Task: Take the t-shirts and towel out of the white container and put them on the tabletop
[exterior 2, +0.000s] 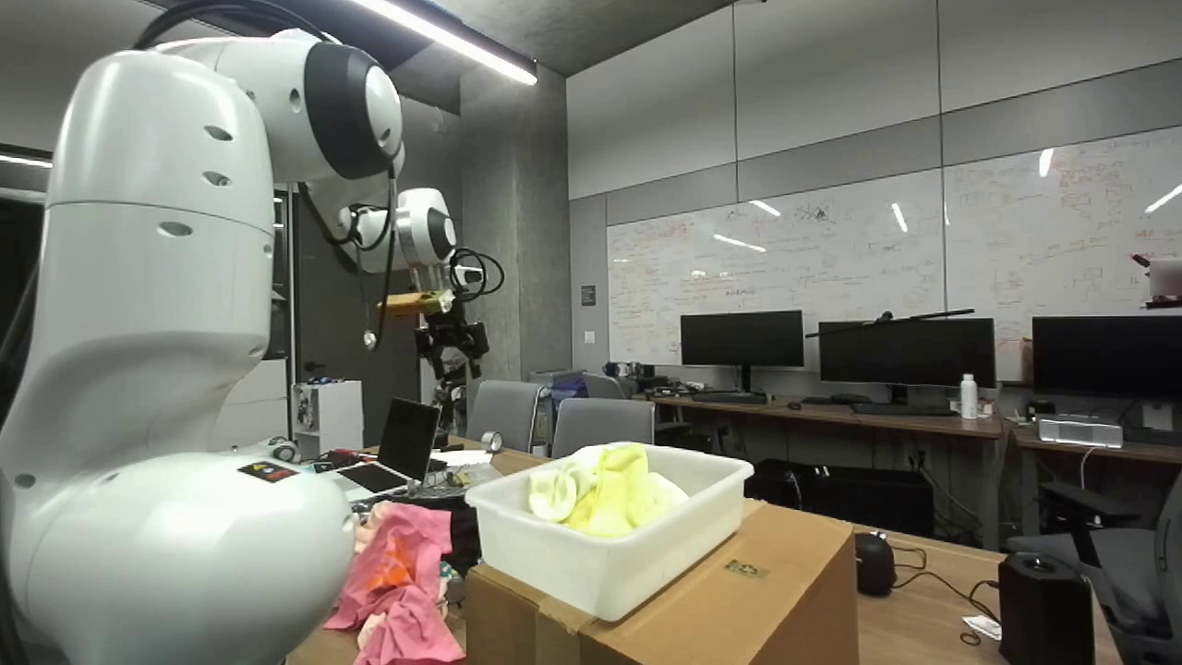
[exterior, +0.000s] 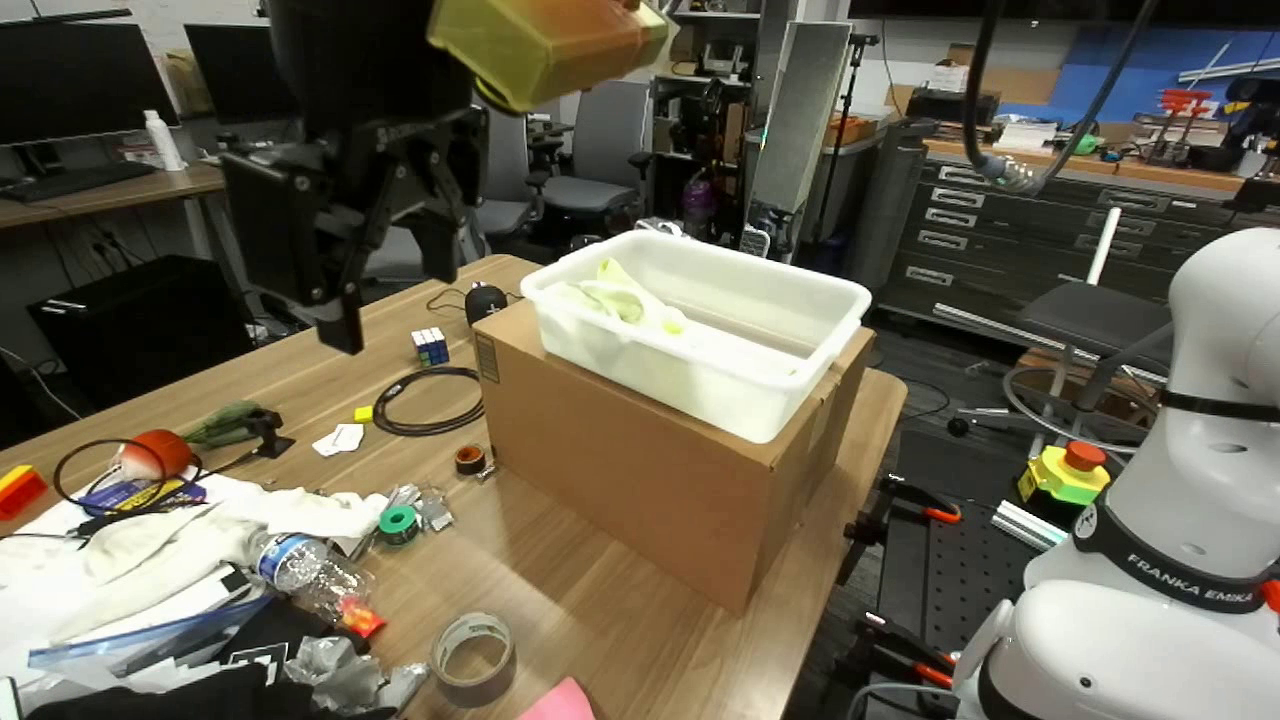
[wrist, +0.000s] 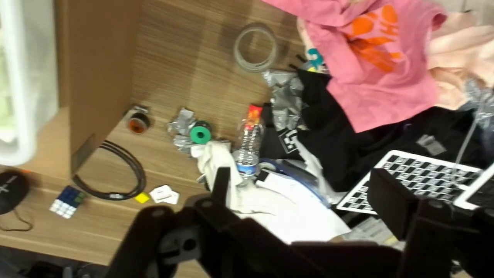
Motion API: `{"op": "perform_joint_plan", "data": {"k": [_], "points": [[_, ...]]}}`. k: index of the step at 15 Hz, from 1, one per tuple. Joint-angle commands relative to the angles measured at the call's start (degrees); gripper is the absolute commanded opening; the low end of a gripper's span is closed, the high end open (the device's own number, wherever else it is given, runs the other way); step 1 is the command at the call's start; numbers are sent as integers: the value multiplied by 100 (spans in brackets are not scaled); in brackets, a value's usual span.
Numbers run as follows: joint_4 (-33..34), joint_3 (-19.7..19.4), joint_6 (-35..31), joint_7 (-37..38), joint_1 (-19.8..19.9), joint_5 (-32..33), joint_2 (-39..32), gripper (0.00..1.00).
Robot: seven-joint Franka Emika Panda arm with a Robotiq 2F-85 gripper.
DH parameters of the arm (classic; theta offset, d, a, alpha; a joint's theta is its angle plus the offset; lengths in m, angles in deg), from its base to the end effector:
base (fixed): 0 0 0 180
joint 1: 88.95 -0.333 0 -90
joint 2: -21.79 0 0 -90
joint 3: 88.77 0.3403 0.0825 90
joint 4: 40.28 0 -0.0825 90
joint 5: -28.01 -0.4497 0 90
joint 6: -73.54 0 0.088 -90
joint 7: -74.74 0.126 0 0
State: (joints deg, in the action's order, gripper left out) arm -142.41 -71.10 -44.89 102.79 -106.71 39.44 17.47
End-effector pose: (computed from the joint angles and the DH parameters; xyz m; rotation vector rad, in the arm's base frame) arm 0.5603 0.3760 0.5162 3.0723 0.3113 0.4133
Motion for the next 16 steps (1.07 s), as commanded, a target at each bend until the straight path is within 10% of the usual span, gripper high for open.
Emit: {"op": "perform_joint_plan", "data": {"k": [1,8,16], "points": [[-541,-323,69,696,110,762,408,100],[-1596,-782,212,1684,758,778,1099,100],[-2190,-1147,196,736,1274,-143,1389,100]]}}
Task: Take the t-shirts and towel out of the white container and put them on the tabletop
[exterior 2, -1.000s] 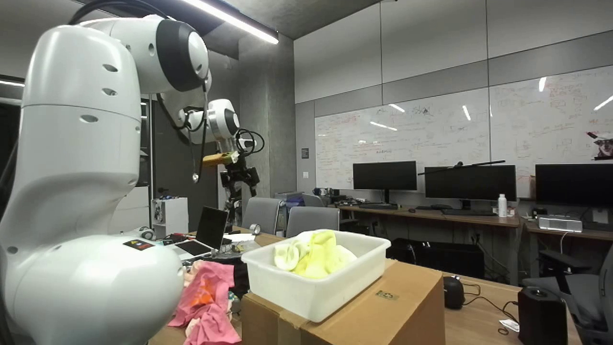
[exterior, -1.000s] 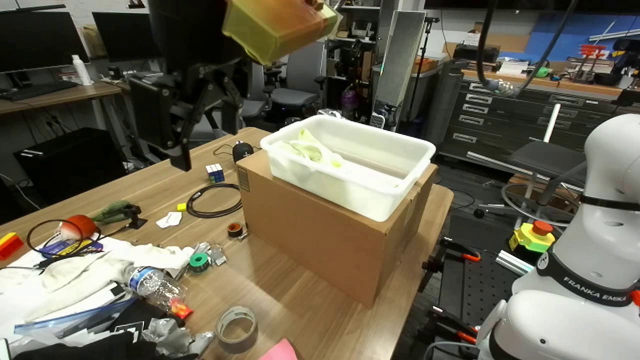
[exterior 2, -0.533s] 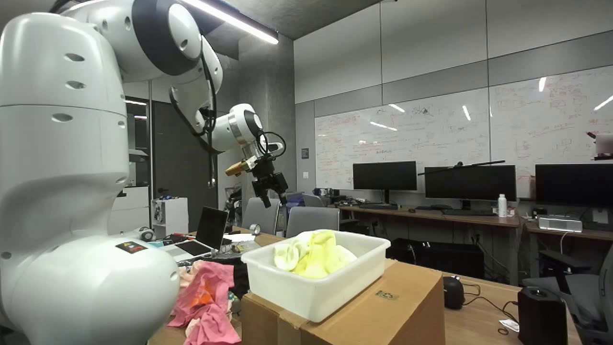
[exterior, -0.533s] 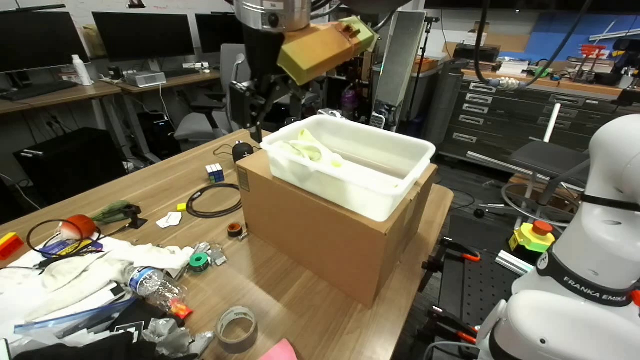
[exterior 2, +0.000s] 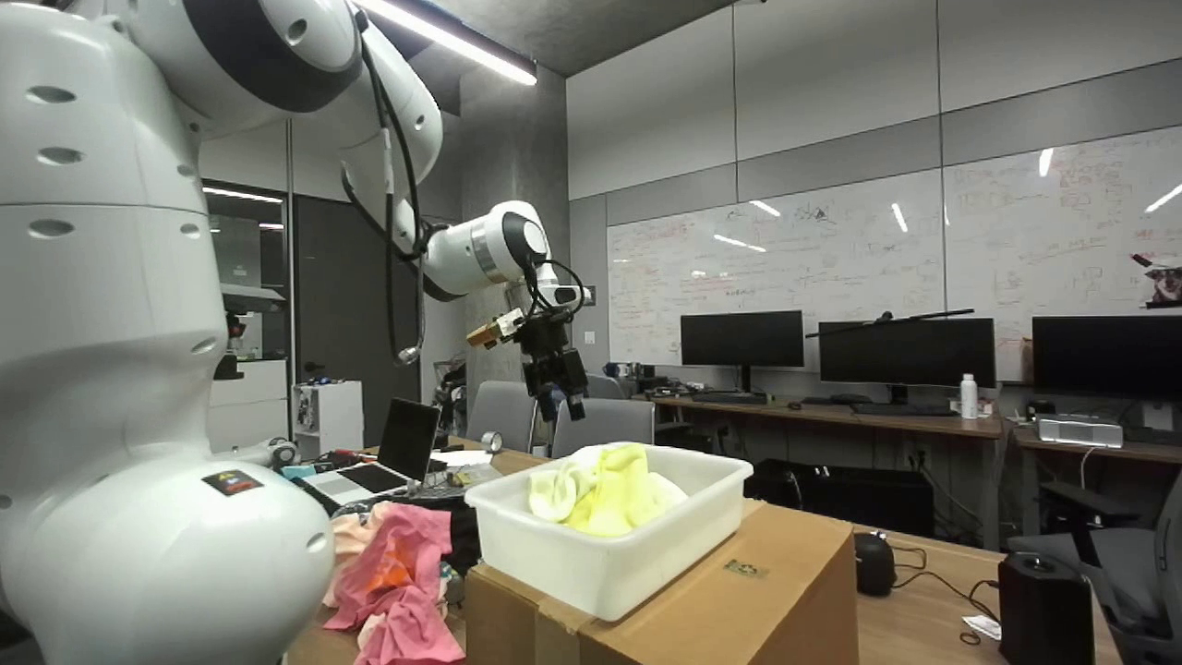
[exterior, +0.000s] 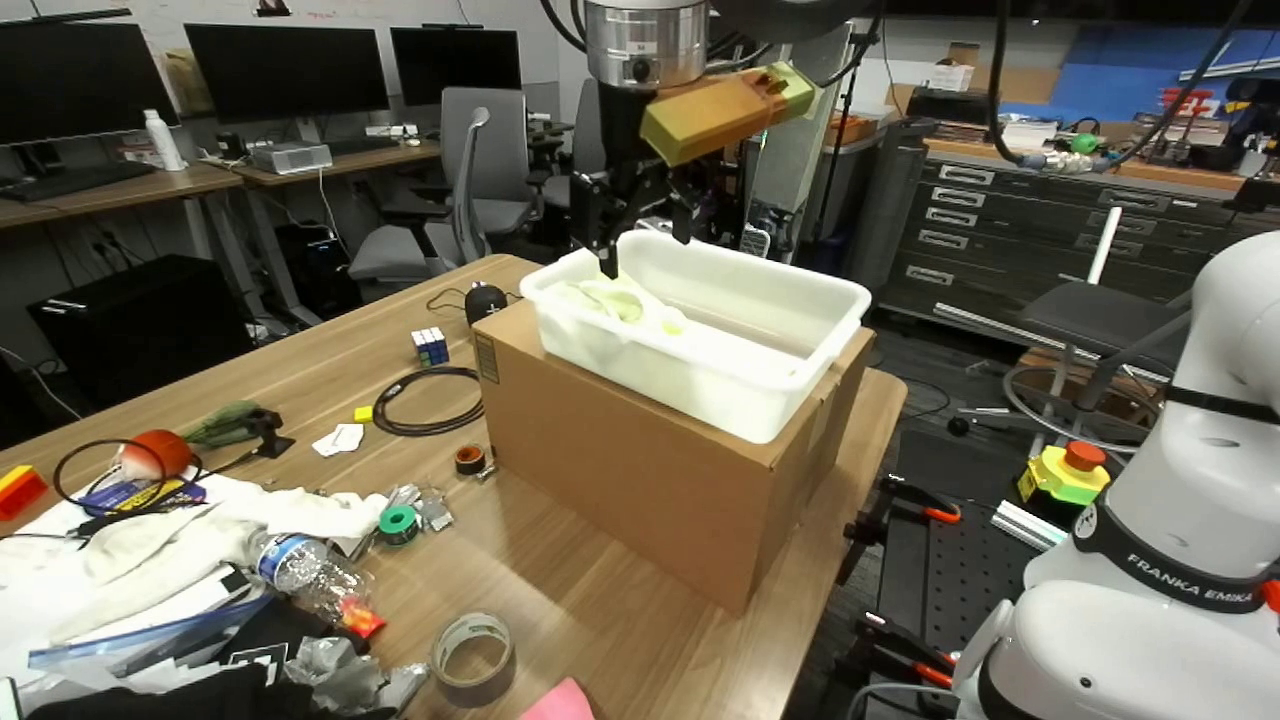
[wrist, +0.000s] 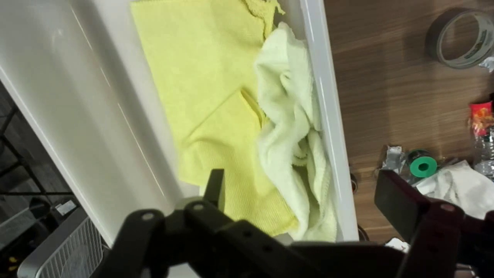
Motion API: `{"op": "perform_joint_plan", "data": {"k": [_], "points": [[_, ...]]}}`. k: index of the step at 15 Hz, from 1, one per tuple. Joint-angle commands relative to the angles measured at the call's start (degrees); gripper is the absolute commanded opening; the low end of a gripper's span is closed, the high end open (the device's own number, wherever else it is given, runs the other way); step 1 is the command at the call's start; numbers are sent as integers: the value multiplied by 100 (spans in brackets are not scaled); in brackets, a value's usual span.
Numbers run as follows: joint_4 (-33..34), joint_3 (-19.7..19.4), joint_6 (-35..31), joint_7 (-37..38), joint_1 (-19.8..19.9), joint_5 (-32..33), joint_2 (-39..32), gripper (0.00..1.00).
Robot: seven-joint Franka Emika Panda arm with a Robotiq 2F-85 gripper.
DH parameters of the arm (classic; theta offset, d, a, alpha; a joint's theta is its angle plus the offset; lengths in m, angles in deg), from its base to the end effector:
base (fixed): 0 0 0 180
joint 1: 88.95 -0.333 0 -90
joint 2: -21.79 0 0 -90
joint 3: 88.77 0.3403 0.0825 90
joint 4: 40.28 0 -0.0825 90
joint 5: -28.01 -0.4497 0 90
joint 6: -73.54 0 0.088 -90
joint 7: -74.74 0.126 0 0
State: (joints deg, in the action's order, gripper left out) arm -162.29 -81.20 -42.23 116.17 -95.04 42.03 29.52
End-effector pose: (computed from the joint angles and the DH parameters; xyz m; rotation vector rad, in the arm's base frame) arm 0.5599 0.1187 0.4496 2.8809 -0.5563 0.1940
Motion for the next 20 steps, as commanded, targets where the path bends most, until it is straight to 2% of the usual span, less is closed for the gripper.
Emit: {"op": "perform_joint_plan", "data": {"k": [1,9,13,16,20], "points": [[-219,-173,-75,-817,140,-503,167,100],[-73,-416,-37,-2232,427,-593,-120,100],[12,-477,76,-3452,405,-640,-253,100],[82,-458,193,-4058,396,-476,-336,100],[101,-467,18,-4808,381,-523,-417,100]]}}
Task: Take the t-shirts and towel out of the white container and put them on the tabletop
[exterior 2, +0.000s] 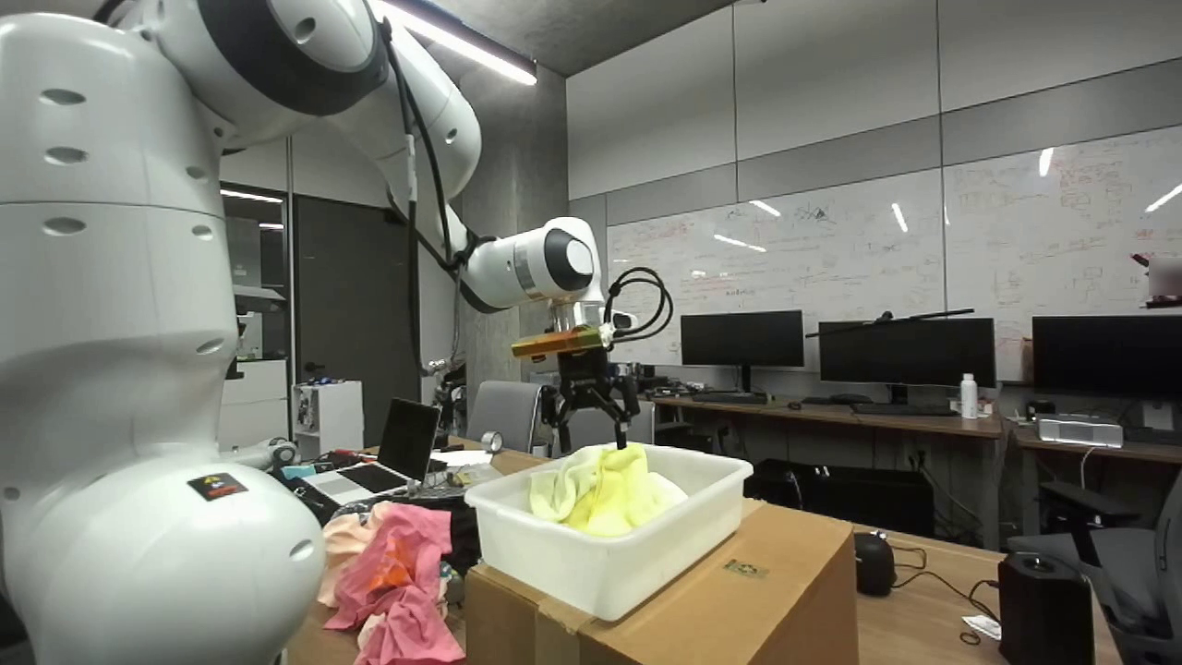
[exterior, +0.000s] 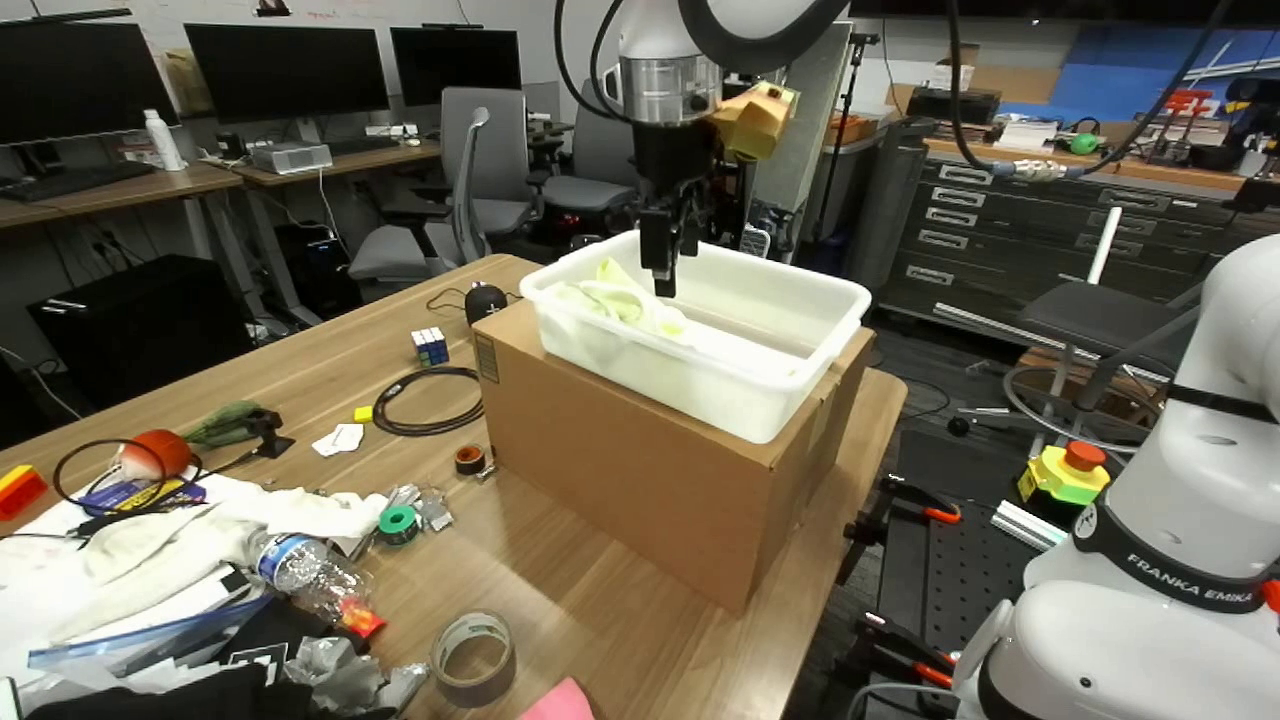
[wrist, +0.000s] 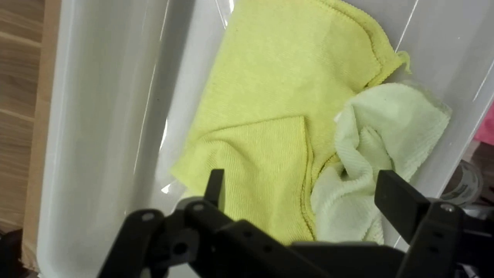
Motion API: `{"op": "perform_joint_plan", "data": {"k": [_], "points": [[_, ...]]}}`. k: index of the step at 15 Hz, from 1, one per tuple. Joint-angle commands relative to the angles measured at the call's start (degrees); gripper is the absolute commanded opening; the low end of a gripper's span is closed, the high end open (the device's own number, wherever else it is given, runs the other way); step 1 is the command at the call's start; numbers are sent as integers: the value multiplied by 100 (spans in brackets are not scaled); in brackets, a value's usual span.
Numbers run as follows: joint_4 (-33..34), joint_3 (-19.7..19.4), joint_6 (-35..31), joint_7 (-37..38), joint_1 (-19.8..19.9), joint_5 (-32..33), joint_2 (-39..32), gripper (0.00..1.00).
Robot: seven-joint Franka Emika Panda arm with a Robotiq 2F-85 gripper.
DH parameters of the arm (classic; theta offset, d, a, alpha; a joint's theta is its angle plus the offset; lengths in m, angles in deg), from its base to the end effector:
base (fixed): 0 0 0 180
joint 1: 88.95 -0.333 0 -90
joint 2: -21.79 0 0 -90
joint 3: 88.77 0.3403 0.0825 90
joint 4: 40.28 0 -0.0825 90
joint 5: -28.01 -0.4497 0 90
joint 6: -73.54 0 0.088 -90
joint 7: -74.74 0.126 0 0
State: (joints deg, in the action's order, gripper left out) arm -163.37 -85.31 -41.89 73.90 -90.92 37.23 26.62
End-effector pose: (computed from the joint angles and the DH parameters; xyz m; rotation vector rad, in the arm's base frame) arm 0.5694 0.0422 0.4094 2.9780 0.2716 -0.0654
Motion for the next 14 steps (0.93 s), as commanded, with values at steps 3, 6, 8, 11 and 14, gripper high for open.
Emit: {"op": "perform_joint_plan", "data": {"k": [3,6,8,11,14], "points": [[227,-79,-234,-1045,-28,-218,-187,100],[259,-85,-392,-1255,-19,-403,-287,100],[298,-89,-474,-1269,-3,-467,-388,100],[366,-103,-566,-1208,27,-455,-558,100],[418,-118,-694,-1284,46,-388,-730,100]]}}
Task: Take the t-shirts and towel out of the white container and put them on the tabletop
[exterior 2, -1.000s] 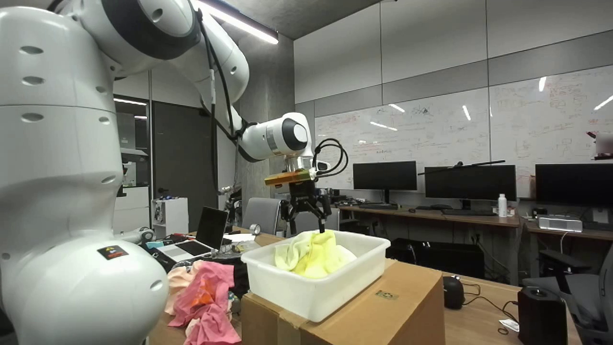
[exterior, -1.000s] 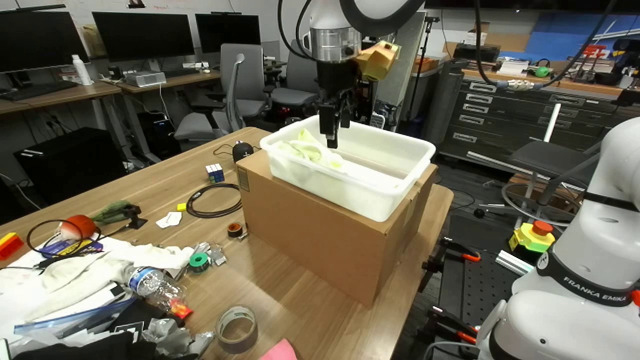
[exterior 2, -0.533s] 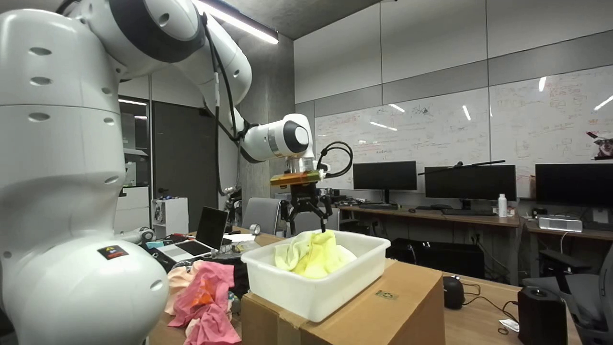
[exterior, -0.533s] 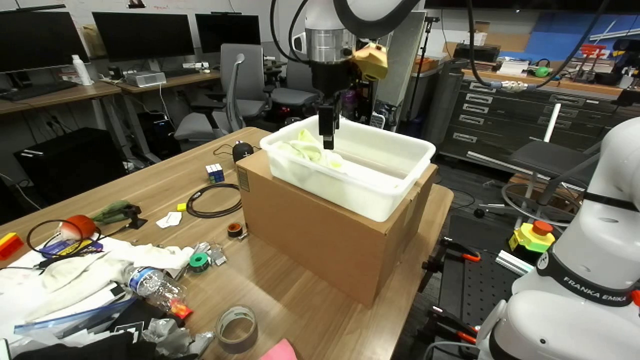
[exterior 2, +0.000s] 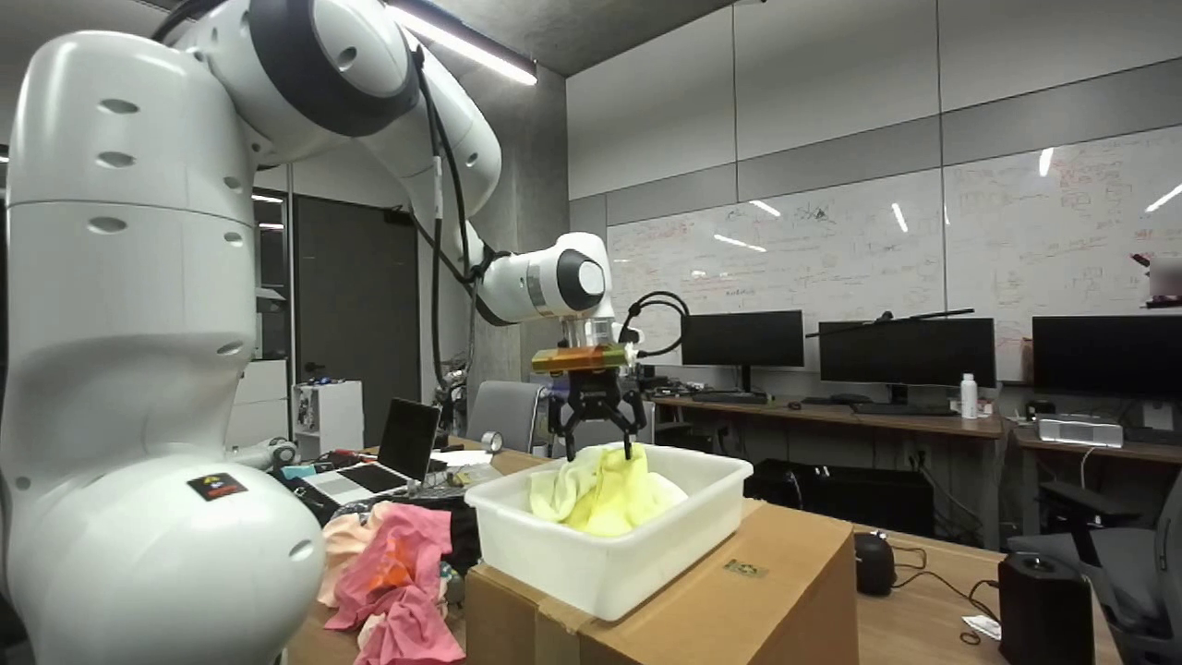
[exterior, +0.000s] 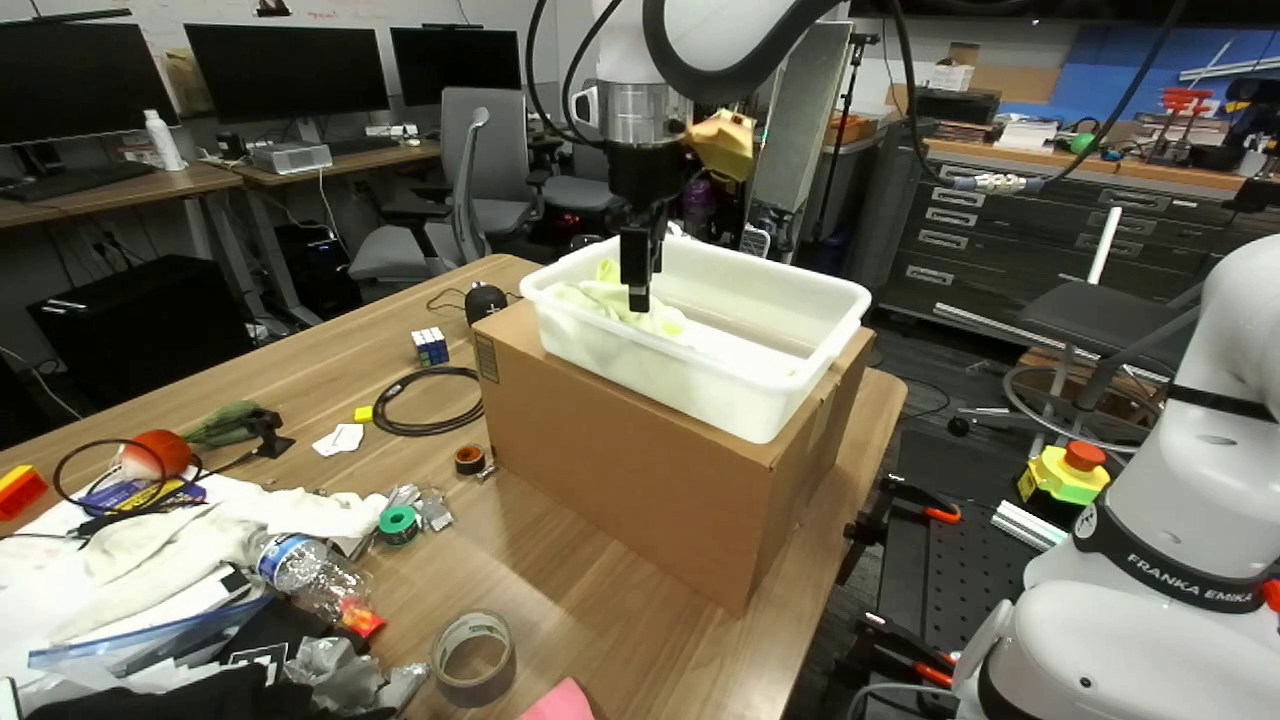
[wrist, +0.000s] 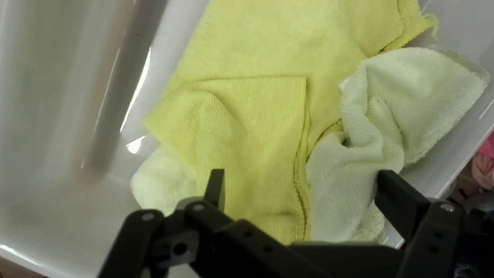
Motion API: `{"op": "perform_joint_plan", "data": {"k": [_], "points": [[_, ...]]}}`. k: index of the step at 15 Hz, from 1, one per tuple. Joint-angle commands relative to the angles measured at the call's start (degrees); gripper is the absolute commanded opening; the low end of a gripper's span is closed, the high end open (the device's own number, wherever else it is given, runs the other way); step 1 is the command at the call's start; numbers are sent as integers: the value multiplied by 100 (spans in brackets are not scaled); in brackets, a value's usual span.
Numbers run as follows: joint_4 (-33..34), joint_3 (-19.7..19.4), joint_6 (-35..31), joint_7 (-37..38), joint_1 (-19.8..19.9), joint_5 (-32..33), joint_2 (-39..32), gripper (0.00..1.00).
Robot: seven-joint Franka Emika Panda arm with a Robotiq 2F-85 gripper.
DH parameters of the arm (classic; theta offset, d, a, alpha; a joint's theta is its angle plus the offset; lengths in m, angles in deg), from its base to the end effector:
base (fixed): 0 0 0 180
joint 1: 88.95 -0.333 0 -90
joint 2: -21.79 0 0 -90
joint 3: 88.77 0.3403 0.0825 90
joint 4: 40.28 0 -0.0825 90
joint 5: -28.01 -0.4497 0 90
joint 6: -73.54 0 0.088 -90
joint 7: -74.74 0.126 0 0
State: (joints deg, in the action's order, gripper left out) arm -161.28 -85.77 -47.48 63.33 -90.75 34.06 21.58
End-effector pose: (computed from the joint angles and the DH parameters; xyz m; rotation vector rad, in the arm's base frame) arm 0.5973 0.0435 0.3845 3.0084 0.5126 -0.0130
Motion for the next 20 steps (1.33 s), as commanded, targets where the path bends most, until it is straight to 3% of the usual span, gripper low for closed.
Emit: {"op": "perform_joint_plan", "data": {"k": [1,12,20], "points": [[227,-75,-172,-259,34,-43,-280,100],[396,-74,-387,-1038,120,63,-693,100],[211,-77,-990,-1238,238,0,-896,100]]}}
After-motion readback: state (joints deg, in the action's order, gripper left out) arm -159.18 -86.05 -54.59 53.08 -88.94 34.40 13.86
